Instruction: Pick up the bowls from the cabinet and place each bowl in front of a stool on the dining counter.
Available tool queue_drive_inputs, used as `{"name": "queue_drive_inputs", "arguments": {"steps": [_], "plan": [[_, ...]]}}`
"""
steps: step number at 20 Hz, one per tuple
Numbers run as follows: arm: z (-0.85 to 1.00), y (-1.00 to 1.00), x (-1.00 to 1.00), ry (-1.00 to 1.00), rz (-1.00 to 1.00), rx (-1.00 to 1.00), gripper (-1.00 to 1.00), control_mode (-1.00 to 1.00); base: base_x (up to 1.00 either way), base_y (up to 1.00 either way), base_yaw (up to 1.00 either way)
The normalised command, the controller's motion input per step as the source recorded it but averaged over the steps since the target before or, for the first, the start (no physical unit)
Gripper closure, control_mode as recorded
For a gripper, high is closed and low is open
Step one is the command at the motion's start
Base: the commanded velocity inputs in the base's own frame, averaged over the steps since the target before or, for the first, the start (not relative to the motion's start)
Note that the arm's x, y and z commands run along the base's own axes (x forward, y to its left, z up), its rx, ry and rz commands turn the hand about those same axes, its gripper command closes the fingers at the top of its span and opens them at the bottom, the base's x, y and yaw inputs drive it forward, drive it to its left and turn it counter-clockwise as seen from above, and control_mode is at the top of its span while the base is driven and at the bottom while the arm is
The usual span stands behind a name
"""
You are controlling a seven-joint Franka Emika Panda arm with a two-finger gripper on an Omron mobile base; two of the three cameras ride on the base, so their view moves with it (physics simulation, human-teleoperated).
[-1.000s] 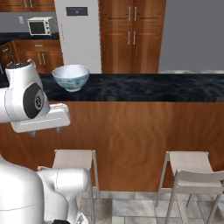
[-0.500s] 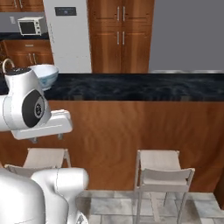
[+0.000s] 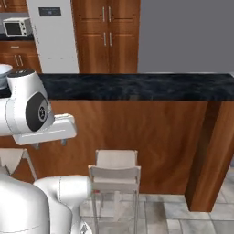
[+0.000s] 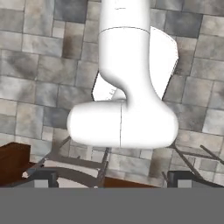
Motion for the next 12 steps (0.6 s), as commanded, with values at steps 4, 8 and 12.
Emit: {"name": "queue_drive_inputs", "arguments": {"steps": [4, 8, 12], "plan": [[0.0, 0.0, 0.0, 0.0, 0.0, 0.0, -1.0, 1.0, -0.14, -1.0, 0.0], [0.0, 0.0, 0.0, 0.0, 0.0, 0.0, -1.0, 1.0, -0.13, -1.0, 0.0], [0.0, 0.0, 0.0, 0.0, 0.0, 0.0, -1.0, 1.0, -0.02, -1.0, 0.0]]}}
